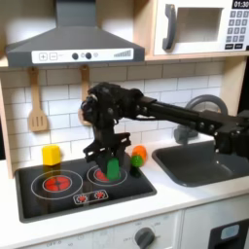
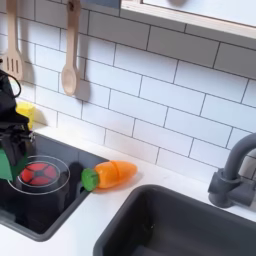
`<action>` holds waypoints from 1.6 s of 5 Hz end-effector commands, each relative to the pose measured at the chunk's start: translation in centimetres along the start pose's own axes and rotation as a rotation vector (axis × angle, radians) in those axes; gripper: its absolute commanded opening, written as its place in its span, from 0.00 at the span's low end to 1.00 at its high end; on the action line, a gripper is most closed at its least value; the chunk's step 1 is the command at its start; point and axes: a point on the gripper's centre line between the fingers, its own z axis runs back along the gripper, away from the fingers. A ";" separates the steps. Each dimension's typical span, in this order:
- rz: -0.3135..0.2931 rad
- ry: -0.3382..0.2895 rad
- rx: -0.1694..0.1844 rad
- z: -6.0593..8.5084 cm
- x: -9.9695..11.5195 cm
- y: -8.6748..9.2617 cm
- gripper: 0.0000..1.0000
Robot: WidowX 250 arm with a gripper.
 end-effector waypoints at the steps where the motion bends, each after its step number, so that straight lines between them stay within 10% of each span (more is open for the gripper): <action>1: -0.005 0.006 0.009 -0.4 -0.6 0.2 0.00; 8: -0.004 0.005 0.060 -1.3 -1.2 0.9 0.00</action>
